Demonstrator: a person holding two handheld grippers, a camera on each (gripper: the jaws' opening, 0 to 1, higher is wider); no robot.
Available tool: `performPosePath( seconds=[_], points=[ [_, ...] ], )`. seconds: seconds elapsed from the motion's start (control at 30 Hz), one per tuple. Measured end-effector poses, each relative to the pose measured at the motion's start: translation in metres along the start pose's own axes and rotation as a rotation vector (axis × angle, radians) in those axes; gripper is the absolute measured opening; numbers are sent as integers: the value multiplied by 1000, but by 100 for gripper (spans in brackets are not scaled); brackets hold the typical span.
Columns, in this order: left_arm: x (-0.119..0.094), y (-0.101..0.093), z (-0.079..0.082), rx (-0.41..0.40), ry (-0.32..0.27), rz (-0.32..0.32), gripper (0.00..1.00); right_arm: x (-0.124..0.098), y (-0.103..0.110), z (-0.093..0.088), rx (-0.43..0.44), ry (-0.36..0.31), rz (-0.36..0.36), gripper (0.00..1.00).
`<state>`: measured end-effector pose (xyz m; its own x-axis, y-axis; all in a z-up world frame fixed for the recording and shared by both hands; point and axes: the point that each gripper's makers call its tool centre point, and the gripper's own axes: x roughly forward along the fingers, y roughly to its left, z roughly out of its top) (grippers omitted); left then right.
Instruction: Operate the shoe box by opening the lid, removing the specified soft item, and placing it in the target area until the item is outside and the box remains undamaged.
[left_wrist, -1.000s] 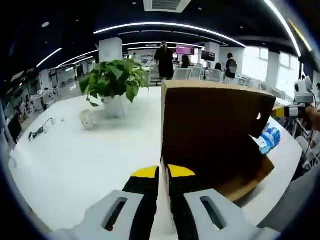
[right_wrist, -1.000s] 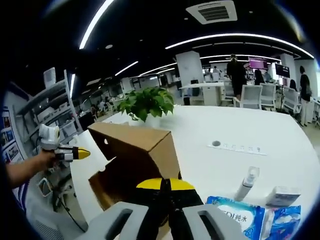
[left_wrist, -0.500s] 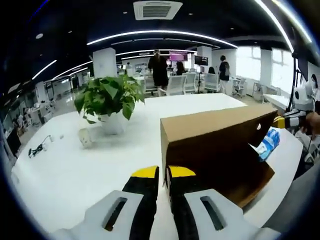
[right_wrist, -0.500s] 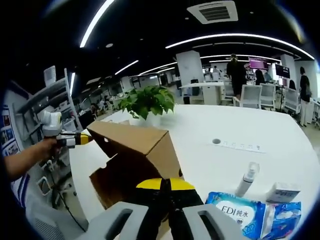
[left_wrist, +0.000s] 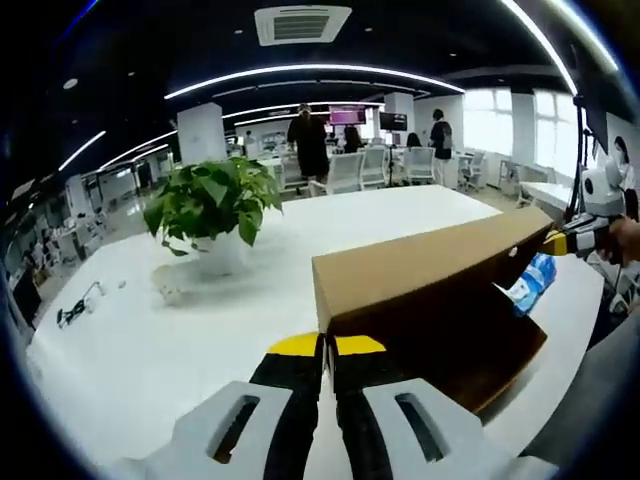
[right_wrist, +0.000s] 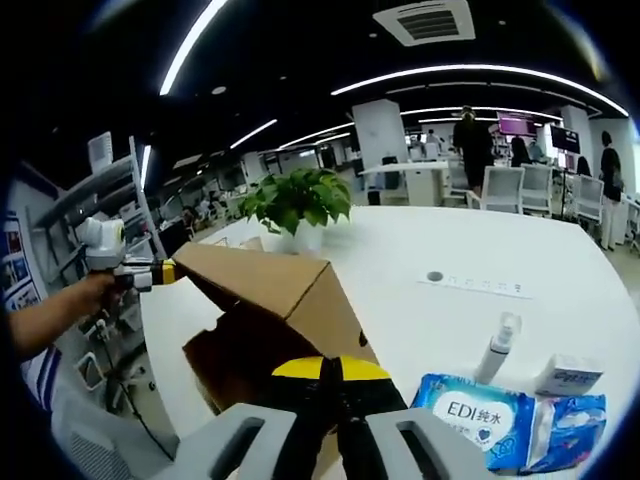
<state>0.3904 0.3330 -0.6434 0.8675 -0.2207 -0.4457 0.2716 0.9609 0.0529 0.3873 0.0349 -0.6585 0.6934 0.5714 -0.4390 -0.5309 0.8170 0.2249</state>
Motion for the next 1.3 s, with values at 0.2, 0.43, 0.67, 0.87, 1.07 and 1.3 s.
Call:
performPosePath(
  seconds=[0.2, 0.43, 0.67, 0.87, 1.07, 1.3],
  points=[
    [-4, -2, -7, 6, 10, -6, 1, -2, 2, -7, -2, 7, 2, 0],
    [-7, -3, -15, 6, 23, -12, 1, -5, 7, -16, -20, 21, 5, 0],
    [-10, -6, -25, 7, 40, -27, 2, -9, 10, -25, -60, 35, 13, 0],
    [-15, -10, -34, 18, 53, -44, 2, -10, 13, -31, -123, 51, 16, 0],
    [-17, -14, -39, 31, 59, -71, 2, -12, 17, -32, -178, 41, 27, 3],
    [-19, -17, -49, 40, 78, -96, 3, -13, 22, -40, -183, 48, 55, 9]
  ],
)
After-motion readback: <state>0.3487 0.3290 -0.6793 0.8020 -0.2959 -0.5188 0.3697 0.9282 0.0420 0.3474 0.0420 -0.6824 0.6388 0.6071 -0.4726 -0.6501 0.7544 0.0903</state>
